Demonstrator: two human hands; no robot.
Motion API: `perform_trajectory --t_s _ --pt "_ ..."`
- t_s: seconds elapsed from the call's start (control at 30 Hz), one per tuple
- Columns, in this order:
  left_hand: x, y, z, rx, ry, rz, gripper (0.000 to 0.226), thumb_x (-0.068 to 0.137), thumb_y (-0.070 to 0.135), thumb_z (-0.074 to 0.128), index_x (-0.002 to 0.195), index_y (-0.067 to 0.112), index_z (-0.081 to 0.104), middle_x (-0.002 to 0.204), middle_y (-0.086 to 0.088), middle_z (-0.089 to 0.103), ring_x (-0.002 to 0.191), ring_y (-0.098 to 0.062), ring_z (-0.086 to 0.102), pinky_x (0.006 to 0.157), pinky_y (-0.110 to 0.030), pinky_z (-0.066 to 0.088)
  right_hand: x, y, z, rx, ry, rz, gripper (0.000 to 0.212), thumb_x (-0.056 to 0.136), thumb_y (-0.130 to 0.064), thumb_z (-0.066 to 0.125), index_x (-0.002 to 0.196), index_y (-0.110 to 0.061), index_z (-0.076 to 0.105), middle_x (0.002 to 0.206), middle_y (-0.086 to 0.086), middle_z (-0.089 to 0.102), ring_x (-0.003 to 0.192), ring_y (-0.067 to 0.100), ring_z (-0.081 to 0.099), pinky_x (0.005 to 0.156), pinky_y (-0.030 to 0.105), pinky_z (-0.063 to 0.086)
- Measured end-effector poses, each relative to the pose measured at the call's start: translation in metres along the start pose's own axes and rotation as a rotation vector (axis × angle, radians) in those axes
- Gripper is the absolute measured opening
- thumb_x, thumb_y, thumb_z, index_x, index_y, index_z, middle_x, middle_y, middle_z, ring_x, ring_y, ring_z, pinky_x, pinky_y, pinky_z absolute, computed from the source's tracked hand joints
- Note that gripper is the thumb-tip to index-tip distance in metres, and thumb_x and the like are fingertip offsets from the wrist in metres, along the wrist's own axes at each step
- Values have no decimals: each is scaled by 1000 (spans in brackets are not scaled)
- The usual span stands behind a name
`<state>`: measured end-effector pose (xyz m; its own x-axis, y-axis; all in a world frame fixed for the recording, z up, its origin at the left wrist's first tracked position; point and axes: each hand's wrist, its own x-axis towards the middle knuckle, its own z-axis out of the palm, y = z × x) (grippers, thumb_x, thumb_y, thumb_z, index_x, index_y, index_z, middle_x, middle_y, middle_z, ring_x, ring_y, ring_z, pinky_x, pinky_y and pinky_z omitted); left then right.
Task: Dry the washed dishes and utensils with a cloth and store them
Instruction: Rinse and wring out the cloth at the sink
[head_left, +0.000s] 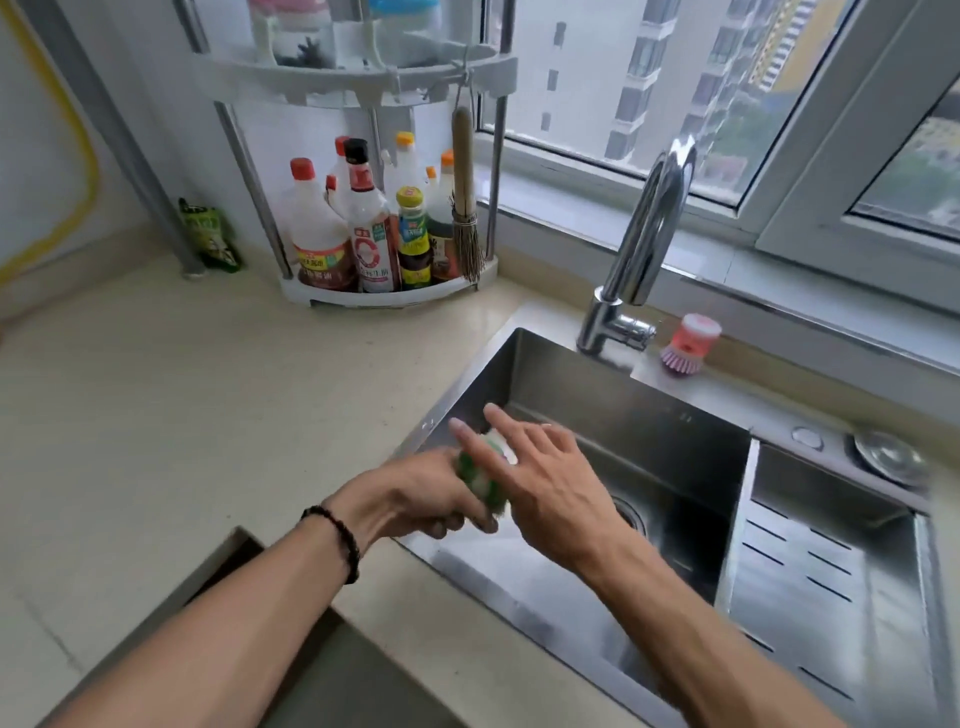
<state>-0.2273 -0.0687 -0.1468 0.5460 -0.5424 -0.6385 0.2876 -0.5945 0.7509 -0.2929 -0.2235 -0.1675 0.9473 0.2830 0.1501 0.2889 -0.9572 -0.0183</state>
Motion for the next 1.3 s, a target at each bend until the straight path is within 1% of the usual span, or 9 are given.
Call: perform_trajectory --t_s 0.07,0.17,0.27,0.37,0.57,0.67,0.83,1.0,1.3 --pt "11 8 16 234 12 -28 25 75 0 77 75 15 57 64 1 50 50 -11 38 45 -22 30 4 12 3 -41 -6 -23 76 47 -19 88 116 -12 55 77 5 65 61 24 62 60 32 46" --pt "28 22 42 577 257 8 16 76 16 74 73 19 59 73 0 63 65 -18 60 53 -23 41 8 28 7 1 -82 108 64 29 -15 85 69 -18 35 40 0 46 28 28 39 42 23 21" --pt "44 18 56 958 671 204 17 79 20 65 88 17 52 81 -6 67 75 -32 66 57 -32 40 13 45 2 120 -176 261 42 62 -10 72 83 -18 37 68 9 61 59 37 56 50 31 32" --pt "63 11 59 1140 822 469 32 66 12 77 80 17 48 58 -5 60 47 -32 60 42 -29 35 15 57 6 368 -283 398 23 83 -8 52 102 -16 42 96 12 62 90 39 60 64 35 37" --pt "85 43 48 270 228 -26 10 76 8 64 84 12 68 66 -5 63 57 -16 54 53 -26 40 -18 69 51 220 217 56 77 75 -2 64 147 -11 37 134 25 54 99 36 60 71 41 54" --pt "87 48 56 303 29 -58 15 70 -4 60 70 11 56 53 -2 36 43 -13 26 43 -23 20 -16 80 57 101 338 6 56 68 -12 65 122 -3 54 88 16 64 61 29 58 47 34 47" --pt "98 48 74 811 317 -18 17 77 15 62 65 19 50 63 5 53 60 -20 52 50 -26 35 3 96 52 137 168 60 42 30 -1 72 57 -13 43 45 4 43 32 24 20 42 20 14" --pt "101 59 75 1168 533 81 19 82 15 57 71 20 42 84 -6 66 68 -26 48 64 -30 39 14 104 43 235 -223 227 22 79 -5 57 89 -14 39 87 12 63 78 37 58 61 35 32" --pt "108 56 69 1162 485 46 8 81 18 56 81 22 50 87 -5 68 72 -29 57 64 -31 40 23 114 48 456 -394 264 17 76 -6 58 91 -13 53 82 10 63 76 36 58 61 41 51"
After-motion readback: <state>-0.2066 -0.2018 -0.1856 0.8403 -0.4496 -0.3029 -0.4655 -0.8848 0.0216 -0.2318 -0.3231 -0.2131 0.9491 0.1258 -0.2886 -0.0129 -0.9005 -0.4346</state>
